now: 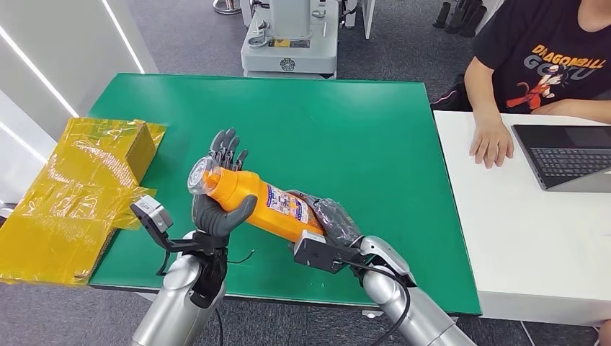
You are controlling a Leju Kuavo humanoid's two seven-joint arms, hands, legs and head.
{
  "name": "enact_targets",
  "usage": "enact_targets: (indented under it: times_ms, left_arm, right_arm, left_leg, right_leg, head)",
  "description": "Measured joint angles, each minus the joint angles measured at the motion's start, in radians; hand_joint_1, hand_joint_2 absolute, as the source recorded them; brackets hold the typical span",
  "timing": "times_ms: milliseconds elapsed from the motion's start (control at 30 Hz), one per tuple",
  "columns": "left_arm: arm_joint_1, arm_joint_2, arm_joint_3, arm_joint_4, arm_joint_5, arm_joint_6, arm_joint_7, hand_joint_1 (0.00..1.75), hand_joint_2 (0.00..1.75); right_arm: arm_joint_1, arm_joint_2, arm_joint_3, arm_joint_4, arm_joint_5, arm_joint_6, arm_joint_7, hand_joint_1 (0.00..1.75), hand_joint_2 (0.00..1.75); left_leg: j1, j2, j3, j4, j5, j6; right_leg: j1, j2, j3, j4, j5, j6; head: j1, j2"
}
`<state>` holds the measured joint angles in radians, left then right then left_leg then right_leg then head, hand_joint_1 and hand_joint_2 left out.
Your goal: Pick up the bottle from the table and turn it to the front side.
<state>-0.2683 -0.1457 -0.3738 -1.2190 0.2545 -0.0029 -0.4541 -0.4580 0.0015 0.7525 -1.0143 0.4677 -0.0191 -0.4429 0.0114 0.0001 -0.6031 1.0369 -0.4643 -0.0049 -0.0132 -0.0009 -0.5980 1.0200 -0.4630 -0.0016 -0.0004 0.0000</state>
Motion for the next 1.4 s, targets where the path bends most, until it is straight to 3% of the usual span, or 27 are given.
enact_targets:
  times_ms: [200,333,900,1400]
  left_arm:
    - [0.002,0.000,0.000,-0.001,-0.002,0.002,0.001,0.00,1.75]
    - [0.003,0.000,0.000,-0.001,-0.008,0.005,0.002,1.75,1.75]
    - [0.008,0.003,0.000,-0.008,-0.007,-0.104,-0.007,1.75,1.75]
    - [0.009,0.003,0.001,-0.017,-0.003,-0.113,-0.004,1.75,1.75]
  right_arm:
    - [0.000,0.000,0.001,0.000,0.000,0.002,0.001,1.75,1.75]
    - [0.000,0.000,0.002,0.000,0.001,0.008,0.003,1.75,1.75]
    - [0.000,-0.006,0.006,-0.003,0.065,-0.024,0.003,1.75,1.75]
    - [0.002,-0.011,0.010,-0.004,0.074,-0.023,0.004,1.75,1.75]
  left_leg:
    - [0.000,0.000,0.000,0.000,0.000,0.000]
    - [0.000,0.000,0.000,0.000,0.000,0.000]
    - [0.000,0.000,0.000,0.000,0.000,0.000]
    - [0.000,0.000,0.000,0.000,0.000,0.000]
  right_leg:
    - [0.000,0.000,0.000,0.000,0.000,0.000]
    - [0.000,0.000,0.000,0.000,0.000,0.000]
    - [0.000,0.000,0.000,0.000,0.000,0.000]
    - [0.000,0.000,0.000,0.000,0.000,0.000]
  head:
    - [0.000,0.000]
    - [0.000,0.000]
    - [0.000,0.000]
    - [0.000,0.000]
